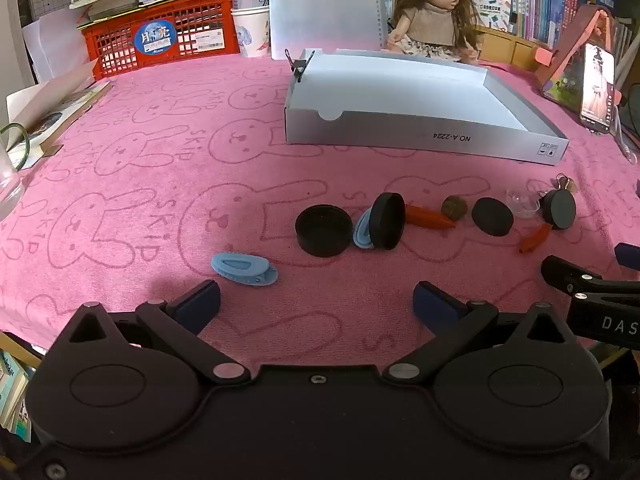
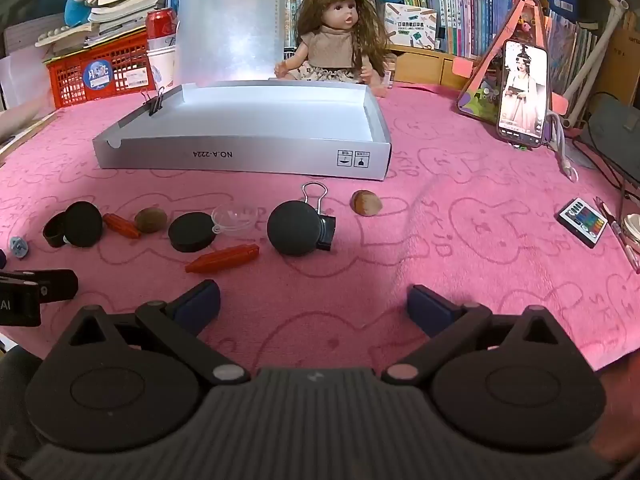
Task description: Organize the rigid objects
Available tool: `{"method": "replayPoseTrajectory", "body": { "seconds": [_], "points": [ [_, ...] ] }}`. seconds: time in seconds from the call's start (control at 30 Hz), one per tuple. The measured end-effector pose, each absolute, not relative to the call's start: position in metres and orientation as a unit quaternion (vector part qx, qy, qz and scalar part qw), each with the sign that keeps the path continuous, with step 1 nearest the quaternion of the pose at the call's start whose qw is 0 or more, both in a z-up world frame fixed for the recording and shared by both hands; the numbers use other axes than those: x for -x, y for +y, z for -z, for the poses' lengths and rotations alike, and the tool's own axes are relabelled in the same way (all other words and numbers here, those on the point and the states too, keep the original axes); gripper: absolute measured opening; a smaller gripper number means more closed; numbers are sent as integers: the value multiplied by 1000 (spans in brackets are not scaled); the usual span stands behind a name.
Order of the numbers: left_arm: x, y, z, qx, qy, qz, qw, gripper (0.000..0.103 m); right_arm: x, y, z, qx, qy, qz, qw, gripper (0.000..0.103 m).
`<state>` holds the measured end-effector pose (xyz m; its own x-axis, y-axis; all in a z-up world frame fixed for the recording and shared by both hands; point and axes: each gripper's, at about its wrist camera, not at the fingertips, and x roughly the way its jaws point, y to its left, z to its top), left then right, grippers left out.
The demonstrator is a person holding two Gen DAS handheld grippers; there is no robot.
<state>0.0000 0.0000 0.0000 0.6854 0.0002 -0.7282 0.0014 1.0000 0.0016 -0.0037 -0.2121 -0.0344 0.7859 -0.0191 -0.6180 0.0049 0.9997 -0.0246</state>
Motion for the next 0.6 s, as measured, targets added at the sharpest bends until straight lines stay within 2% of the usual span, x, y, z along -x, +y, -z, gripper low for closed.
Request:
{"method": "replayPoseTrajectory", "body": {
  "seconds": [0.6],
  "points": [
    [0, 0, 0, -1, 398, 0, 918, 103, 4, -213, 34, 9, 334, 6, 943, 103]
  ]
}}
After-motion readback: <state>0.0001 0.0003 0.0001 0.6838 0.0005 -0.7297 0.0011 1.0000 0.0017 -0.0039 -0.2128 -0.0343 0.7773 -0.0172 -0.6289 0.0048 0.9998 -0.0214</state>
